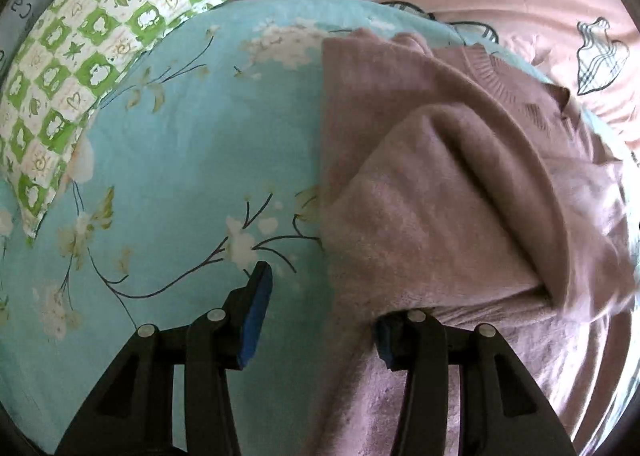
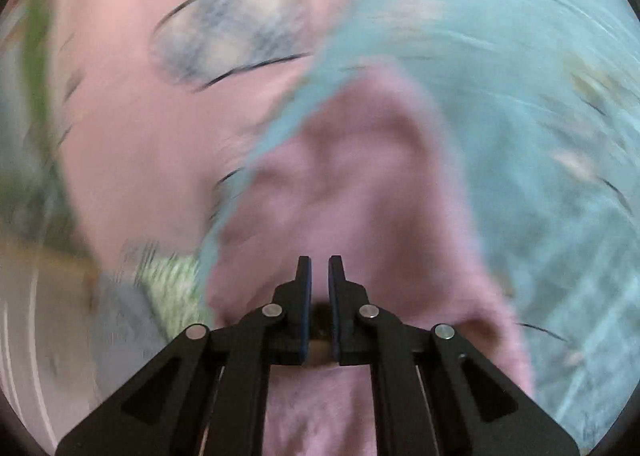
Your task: Fold small clothes
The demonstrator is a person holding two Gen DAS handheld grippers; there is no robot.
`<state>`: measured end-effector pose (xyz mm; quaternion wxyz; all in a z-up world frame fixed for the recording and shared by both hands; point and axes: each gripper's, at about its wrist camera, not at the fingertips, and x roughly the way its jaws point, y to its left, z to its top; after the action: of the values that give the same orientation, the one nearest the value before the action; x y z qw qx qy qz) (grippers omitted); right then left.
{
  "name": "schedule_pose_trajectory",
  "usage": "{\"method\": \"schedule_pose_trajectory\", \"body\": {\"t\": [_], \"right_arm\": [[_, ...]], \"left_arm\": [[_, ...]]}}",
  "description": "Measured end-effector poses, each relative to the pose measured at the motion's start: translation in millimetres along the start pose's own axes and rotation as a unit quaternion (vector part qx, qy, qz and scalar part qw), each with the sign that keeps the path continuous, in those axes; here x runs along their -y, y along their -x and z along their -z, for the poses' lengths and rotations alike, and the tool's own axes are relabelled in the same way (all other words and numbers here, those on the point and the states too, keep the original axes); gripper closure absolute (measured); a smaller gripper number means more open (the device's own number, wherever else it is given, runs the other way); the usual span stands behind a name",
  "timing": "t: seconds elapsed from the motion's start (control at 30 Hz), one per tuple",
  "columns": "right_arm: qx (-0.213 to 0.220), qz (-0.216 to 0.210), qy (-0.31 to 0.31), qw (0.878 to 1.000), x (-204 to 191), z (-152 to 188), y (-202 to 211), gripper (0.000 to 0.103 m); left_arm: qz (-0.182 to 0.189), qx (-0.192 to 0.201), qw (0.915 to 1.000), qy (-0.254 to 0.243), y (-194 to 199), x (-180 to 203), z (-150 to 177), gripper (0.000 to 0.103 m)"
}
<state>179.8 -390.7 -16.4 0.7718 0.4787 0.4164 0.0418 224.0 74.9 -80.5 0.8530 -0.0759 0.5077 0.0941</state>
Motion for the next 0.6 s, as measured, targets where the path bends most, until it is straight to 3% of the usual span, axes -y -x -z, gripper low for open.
{"method": "schedule_pose_trajectory", "body": {"t": [0.1,0.17,0.23,0.3,0.4,0.5,0.57,0.6], "right_arm": [[0.055,0.008,-0.044,0.997,26.0,-0.8,20.5,0.090],[0.068,0.012,-0.012,0.998,21.2,4.8,28.5,0.090],[0.048,0.040,0.075,0.995,2.4,16.8,25.9,0.089],[0.018,0.078,0.192,0.978,-21.7,37.1,19.6,0.082],[-0.033,0.121,0.376,0.918,-51.2,90.6,8.2,0.066],[-0.070,0.131,0.486,0.861,-63.3,133.1,-5.5,0.060],[-0.081,0.165,0.574,0.798,-63.5,167.2,-20.1,0.058],[-0.081,0.181,0.598,0.776,-60.7,175.0,-25.1,0.058]], "left_arm": [[0.008,-0.005,0.9997,0.022,-2.7,-5.2,-1.6,0.055],[0.011,-0.006,0.9996,0.024,-1.3,-8.4,0.6,0.055],[0.007,-0.007,0.9998,0.017,-1.0,-6.7,1.1,0.055],[0.007,-0.008,0.9998,0.016,-2.0,-5.4,0.8,0.055],[0.007,-0.009,0.9997,0.020,-2.8,-4.8,1.1,0.055],[0.006,-0.010,0.9997,0.022,-2.5,-4.1,2.3,0.055],[0.005,-0.011,0.9997,0.021,-3.8,-3.3,1.9,0.055],[0.004,-0.011,0.9997,0.020,-4.1,-2.8,2.1,0.055]]}}
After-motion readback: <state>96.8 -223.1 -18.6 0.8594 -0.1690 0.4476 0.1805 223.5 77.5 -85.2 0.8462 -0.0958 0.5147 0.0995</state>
